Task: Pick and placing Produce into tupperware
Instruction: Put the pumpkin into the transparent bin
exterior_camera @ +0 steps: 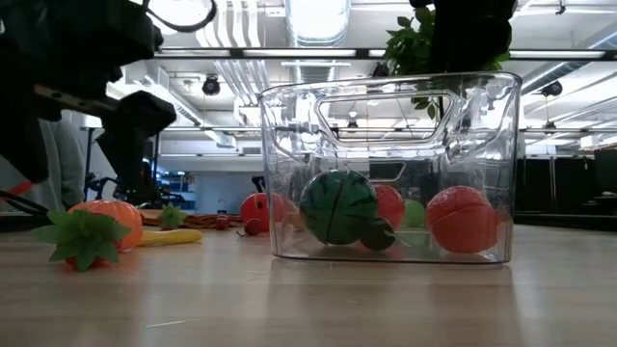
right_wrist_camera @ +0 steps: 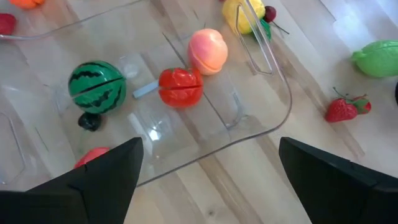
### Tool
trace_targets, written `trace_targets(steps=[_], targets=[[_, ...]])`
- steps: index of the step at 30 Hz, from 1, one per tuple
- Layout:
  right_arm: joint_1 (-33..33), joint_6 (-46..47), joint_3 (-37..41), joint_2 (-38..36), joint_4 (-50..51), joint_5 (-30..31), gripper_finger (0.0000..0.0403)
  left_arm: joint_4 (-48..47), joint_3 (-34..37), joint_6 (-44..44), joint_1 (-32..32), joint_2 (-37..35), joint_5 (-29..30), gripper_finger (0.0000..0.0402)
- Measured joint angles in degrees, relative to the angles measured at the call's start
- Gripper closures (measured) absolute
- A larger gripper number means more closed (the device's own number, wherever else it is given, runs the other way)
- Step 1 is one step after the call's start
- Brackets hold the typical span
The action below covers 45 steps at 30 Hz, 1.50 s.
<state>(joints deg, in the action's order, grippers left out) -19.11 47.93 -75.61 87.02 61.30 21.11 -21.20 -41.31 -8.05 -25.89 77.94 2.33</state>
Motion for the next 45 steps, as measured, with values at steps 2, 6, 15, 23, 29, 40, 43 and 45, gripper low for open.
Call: trace_targets(steps=[2,6,15,23,29,40,43,45], targets=[[0.0,0.0,0.0,0.0,0.2,0.0,0.0034,1.8,0.1,0.0,0.0,0.9,0.4,0.0078],[0.0,-0.2,0.1,0.0,0.4,-0.1,0.0034,2.5,0.1,0.8,0.0,2.6,1.5,0.0078],[0.0,-1.7,0.3,0.0,0.7,-0.1,0.0034,2.6,0.1,1.4,0.0,8.9,4.2,0.0078],[0.0,-1.5,0.4,0.0,1.2,-0.1,0.0034,2.7,-0.6,1.4,0.0,9.5,4.8,0.012],[0.0,-1.5,0.5,0.0,1.2,-0.1,0.0034,2.2,-0.7,1.3,0.0,9.4,5.1,0.0173],[0.0,-0.2,-1.6,-2.7,2.1,3.8,0.0034,-4.6,-5.8,7.3,3.0,-0.9,18.2,0.0163],[0.0,2.3,-1.7,-4.9,3.5,6.3,0.0034,-3.7,-8.2,10.5,7.5,-5.4,19.2,0.0162],[0.0,4.4,-1.7,-6.7,4.8,8.3,0.0035,-0.4,-9.3,13.4,11.3,-7.2,17.7,0.0162]])
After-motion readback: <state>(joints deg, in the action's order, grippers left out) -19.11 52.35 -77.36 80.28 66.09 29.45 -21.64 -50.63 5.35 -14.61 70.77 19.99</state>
